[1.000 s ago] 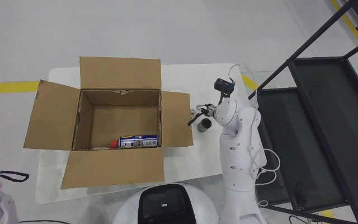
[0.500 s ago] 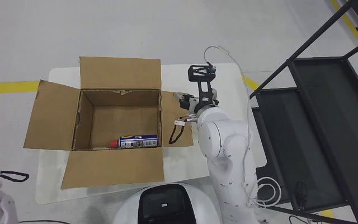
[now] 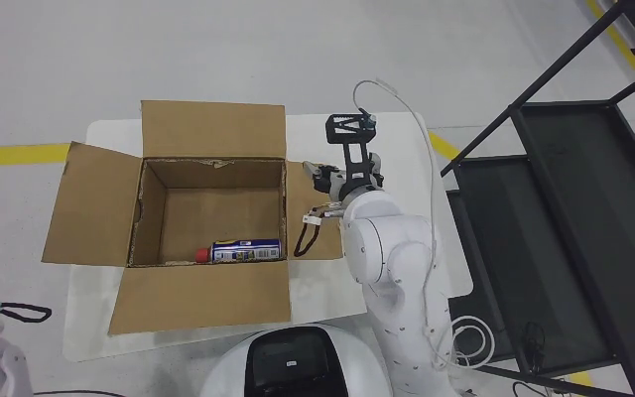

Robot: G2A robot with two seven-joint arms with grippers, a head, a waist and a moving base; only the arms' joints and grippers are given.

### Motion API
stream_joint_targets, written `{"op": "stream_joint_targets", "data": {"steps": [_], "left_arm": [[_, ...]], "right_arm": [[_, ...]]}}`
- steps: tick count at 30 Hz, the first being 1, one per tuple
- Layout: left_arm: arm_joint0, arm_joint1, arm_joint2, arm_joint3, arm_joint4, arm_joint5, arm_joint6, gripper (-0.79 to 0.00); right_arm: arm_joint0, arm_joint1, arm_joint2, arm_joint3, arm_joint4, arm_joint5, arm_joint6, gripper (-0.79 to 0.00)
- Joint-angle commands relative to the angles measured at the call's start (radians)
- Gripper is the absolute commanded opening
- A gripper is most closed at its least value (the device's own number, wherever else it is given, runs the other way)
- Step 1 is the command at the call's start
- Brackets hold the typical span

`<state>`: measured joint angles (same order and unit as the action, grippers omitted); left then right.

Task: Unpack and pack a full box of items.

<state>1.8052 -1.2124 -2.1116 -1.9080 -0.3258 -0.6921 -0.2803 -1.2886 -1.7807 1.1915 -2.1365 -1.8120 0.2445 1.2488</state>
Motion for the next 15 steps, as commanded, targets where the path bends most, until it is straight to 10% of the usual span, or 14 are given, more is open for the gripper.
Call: {"op": "stream_joint_targets", "data": {"steps": [1,15], "left_arm": [[0.0,0.0,0.0,0.0,0.0,0.0,0.0,0.0],[0.0,0.0,0.0,0.0,0.0,0.0,0.0,0.0]], "right_arm": [[0.0,0.0,0.0,0.0,0.0,0.0,0.0,0.0],[-0.007,0.033,-0.247,0.139,0.09,-0.339,-0.083,0.0]]}}
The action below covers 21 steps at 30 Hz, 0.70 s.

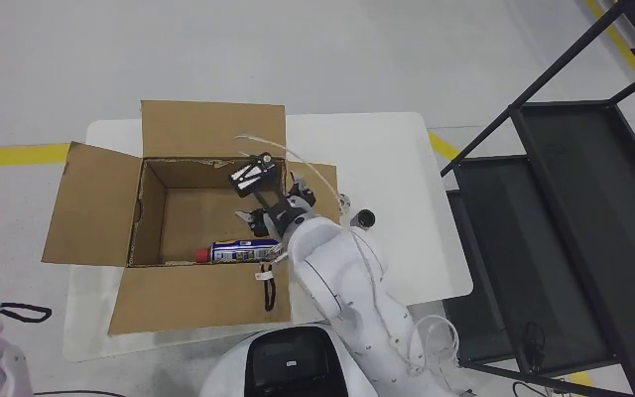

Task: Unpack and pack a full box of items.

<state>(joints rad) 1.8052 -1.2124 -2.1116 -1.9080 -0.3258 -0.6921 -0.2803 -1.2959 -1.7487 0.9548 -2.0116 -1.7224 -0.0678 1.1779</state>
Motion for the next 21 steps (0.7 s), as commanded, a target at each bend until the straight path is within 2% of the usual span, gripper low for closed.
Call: {"op": "stream_joint_targets", "data": {"steps": [1,5,10,17,21], "left_arm": [[0.0,0.0,0.0,0.0,0.0,0.0,0.0,0.0],[0.0,0.0,0.0,0.0,0.0,0.0,0.0,0.0],[0.0,0.0,0.0,0.0,0.0,0.0,0.0,0.0],[0.0,0.0,0.0,0.0,0.0,0.0,0.0,0.0],[0.0,0.0,0.0,0.0,0.0,0.0,0.0,0.0]], "right_arm": [[0.0,0.003,-0.018,0.028,0.013,-0.056,-0.034,0.0],[-0.005,0.006,0.022,0.067,0.264,-0.15,-0.103,0.0],[0.048,0.002,0.114,0.109,0.549,-0.128,-0.129,0.0],[0.114,0.009,0.167,0.181,0.698,-0.115,-0.125,0.0],[0.126,0.016,0.169,0.206,0.731,-0.115,-0.109,0.0]]}}
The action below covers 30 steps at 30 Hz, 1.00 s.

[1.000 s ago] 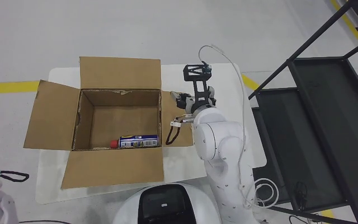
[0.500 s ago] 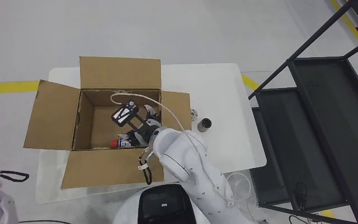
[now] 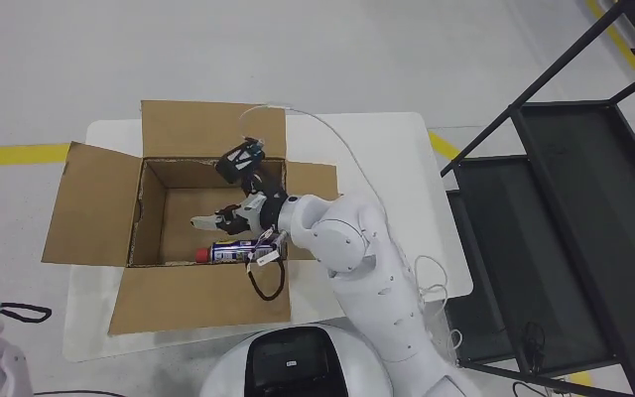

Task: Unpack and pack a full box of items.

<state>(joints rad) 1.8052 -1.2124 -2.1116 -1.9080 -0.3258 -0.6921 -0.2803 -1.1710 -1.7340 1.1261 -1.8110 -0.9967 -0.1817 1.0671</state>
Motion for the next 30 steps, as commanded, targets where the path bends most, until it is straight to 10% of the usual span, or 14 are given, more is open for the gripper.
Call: {"op": "stream_joint_targets", "data": {"steps": [1,30], "left_arm": [[0.0,0.0,0.0,0.0,0.0,0.0,0.0,0.0],[0.0,0.0,0.0,0.0,0.0,0.0,0.0,0.0]], "right_arm": [[0.003,0.003,-0.004,0.01,0.006,0.001,0.001,0.0],[0.011,0.007,-0.329,0.095,-0.732,0.355,-0.083,0.0]]}}
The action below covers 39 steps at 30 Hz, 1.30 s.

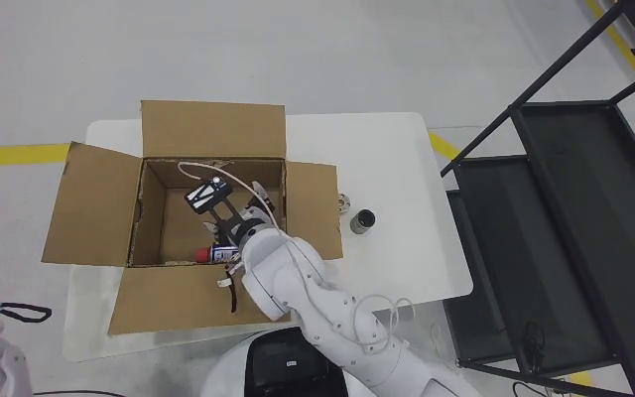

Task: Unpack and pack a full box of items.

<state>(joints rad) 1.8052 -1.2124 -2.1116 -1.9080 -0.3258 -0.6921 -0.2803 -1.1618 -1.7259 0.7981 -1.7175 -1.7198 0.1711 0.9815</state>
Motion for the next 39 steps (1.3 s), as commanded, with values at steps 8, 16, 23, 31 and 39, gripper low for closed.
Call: {"op": "stream_joint_targets", "data": {"steps": [8,16,23,31,39], "left_arm": [[0.0,0.0,0.0,0.0,0.0,0.0,0.0,0.0],[0.0,0.0,0.0,0.0,0.0,0.0,0.0,0.0],[0.0,0.0,0.0,0.0,0.0,0.0,0.0,0.0],[0.0,0.0,0.0,0.0,0.0,0.0,0.0,0.0],[0.0,0.0,0.0,0.0,0.0,0.0,0.0,0.0]], "right_arm": [[0.002,-0.009,0.005,0.005,0.012,-0.004,0.014,0.0],[0.025,-0.019,0.021,0.031,0.088,-0.038,0.047,0.0],[0.09,-0.039,0.027,0.1,0.218,-0.047,0.175,0.0],[0.2,-0.072,0.054,0.234,0.437,0.011,0.275,0.0],[0.303,-0.091,0.069,0.421,0.504,0.068,0.299,0.0]]}}
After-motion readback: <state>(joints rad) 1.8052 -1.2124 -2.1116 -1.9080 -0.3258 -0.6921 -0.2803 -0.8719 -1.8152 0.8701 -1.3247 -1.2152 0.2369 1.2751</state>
